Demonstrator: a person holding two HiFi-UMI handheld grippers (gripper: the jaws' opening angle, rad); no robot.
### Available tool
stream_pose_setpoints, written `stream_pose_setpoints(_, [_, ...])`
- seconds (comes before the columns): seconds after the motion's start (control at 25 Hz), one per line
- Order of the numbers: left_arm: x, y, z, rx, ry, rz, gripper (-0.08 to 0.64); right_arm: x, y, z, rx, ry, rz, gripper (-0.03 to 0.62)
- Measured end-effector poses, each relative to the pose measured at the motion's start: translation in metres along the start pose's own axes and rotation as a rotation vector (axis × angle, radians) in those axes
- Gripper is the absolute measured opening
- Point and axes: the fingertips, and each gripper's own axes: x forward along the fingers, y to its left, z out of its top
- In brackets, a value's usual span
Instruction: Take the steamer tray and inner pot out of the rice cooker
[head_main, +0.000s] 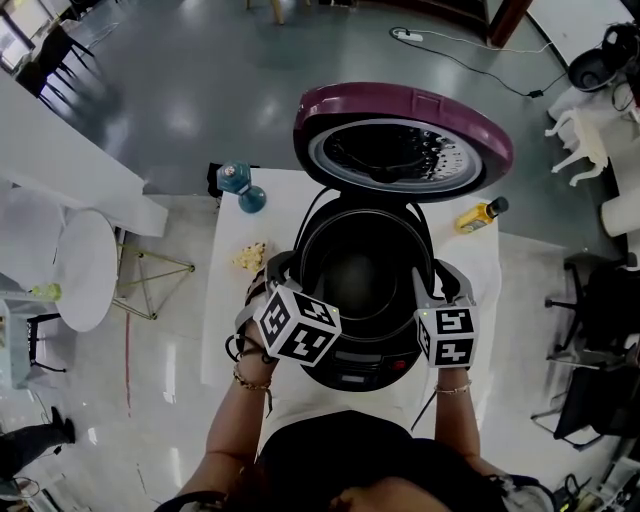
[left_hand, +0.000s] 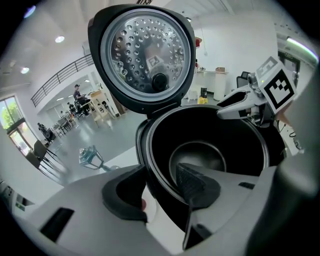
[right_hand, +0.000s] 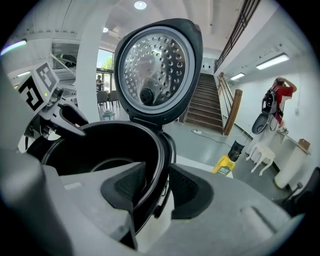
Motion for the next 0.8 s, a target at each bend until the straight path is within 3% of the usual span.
stream_pose_setpoints(0.12, [-0.004,0.002,0.003,-0.026,-0.008,-0.002,0.122,0.002,0.000,0.000,0.022,-0.009,0.013,0.149])
stream_pose_setpoints(0.28, [-0.001,0.003,0.004,-0.099,-0.010,-0.042,0.112,0.001,-0.002,0.000,0.018,-0.016,0.009,0.146])
stream_pose_setpoints(0.52, [-0.013,0.013,0.013,-0.398,-0.114,-0.164,0.057,0.001,-0.005,0.001,0.095,-0.024,0.018,0.117])
stream_pose_setpoints(0.76, [-0.021,0.014,0.020,-0.370,-0.145,-0.116,0.052,-0.004,-0.009,0.007,0.167,-0.068,0.044,0.099])
stream_pose_setpoints(0.8, [-0.021,0.015,0.019,-0.377,-0.147,-0.124,0.052,-0.006,-0.009,0.011,0.180,-0.090,0.055,0.052])
